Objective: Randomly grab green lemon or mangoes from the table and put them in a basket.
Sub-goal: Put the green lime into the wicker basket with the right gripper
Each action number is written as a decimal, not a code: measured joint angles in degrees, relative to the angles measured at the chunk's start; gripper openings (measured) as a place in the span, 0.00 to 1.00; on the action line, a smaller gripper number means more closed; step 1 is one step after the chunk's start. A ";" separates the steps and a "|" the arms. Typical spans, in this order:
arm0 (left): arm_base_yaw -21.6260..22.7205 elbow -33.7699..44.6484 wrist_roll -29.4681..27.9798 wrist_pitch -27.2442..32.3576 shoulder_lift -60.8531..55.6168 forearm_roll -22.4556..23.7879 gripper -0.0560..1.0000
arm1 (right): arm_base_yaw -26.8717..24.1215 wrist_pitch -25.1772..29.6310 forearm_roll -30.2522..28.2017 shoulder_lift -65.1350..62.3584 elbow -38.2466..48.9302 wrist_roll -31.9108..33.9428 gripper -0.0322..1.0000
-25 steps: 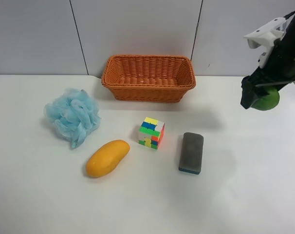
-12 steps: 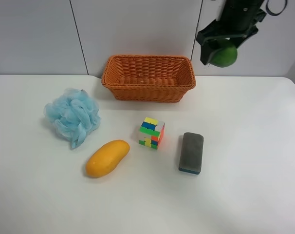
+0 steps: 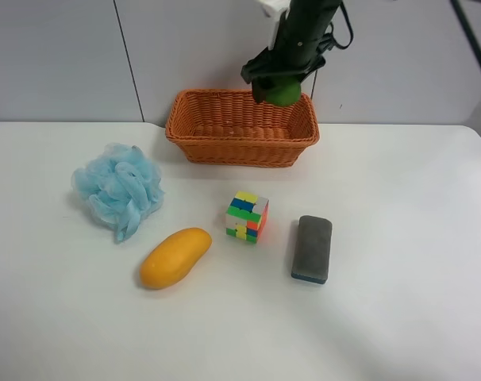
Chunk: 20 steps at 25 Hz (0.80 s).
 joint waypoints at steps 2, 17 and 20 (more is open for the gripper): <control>0.00 0.00 0.00 0.00 0.00 0.00 0.99 | 0.84 -3.72 0.00 2.79 -0.05 0.28 0.76; 0.00 0.00 0.00 0.00 0.00 0.00 0.99 | 1.59 -15.77 1.16 10.34 -0.05 0.28 0.76; 0.00 0.00 0.00 0.00 0.00 0.00 0.99 | 1.59 -16.15 1.16 10.34 -0.05 0.28 0.76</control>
